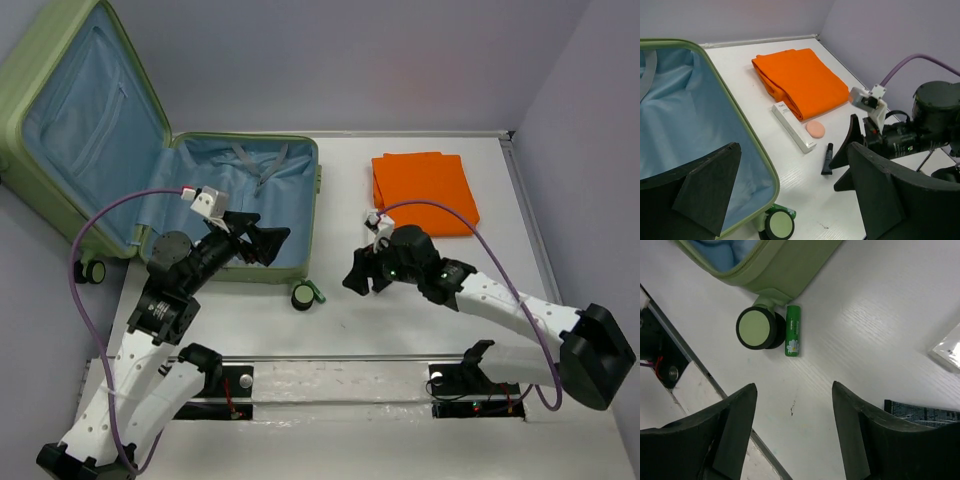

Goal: Pack the luggage

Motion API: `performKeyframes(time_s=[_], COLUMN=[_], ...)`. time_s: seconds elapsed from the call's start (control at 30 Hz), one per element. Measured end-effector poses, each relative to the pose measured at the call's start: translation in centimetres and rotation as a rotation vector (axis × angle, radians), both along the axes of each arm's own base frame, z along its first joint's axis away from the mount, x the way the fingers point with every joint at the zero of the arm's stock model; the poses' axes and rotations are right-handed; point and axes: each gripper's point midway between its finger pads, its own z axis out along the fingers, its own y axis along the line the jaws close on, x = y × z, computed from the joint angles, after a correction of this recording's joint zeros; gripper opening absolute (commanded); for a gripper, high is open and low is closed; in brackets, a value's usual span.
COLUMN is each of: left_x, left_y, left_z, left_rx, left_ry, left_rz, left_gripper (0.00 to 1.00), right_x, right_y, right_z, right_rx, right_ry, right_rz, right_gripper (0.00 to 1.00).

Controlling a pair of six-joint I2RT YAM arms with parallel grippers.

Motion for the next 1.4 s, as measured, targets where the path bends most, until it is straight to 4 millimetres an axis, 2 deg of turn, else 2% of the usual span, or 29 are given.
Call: performKeyframes(time_s=[0.13, 0.3, 0.63, 0.97, 1.07, 1.13, 1.23, 1.3, 1.33, 1.4], left_x=[0.1, 0.4, 0.7, 0.7, 0.7, 0.6, 0.6, 0.5, 0.5, 0.5], left_y=[0.2, 0.6, 1.0, 1.1, 1.1, 1.1, 1.1, 1.1, 1.1, 1.2], left_z=[0.0, 0.0, -0.1, -0.1, -0.1, -0.1, 0.0, 0.1, 0.1, 0.1], left_rx=[0.002, 0.004, 0.006, 0.009, 0.009, 0.009, 0.007, 0.006, 0.006, 0.007], left_ry=[-0.003, -0.002, -0.003, -0.001, -0.002, -0.004, -0.008, -0.01, -0.011, -0.011], left_rz=[0.006, 0.021, 0.04, 0.042, 0.042, 0.043, 0.042, 0.042, 0.043, 0.044], left_gripper=[0.99, 0.99, 0.99, 0.99, 0.99, 0.99, 0.99, 0.99, 0.99, 0.99], right_x=[-0.8, -0.2, 0.2, -1.4, -0.8, -0.6, -0.6, -0.1, 0.3, 0.7], right_y=[1.2, 1.8, 3.3, 6.2, 7.8, 8.1, 8.2, 8.4, 8.6, 8.5], right_z=[-2.3, -3.5, -6.3, -11.3, -11.3, -11.4, -11.5, -11.7, -11.7, -11.7], right_rx=[-0.071, -0.105, -0.16, -0.258, -0.247, -0.25, -0.255, -0.256, -0.251, -0.256], right_ry=[0.005, -0.015, -0.038, 0.006, -0.019, -0.027, -0.034, -0.054, -0.064, -0.073], right_rz=[0.028, 0.021, 0.026, 0.108, 0.115, 0.114, 0.109, 0.088, 0.068, 0.046], right_gripper=[0.61, 0.57, 0.57, 0.58, 0.58, 0.57, 0.31, 0.24, 0.13, 0.08])
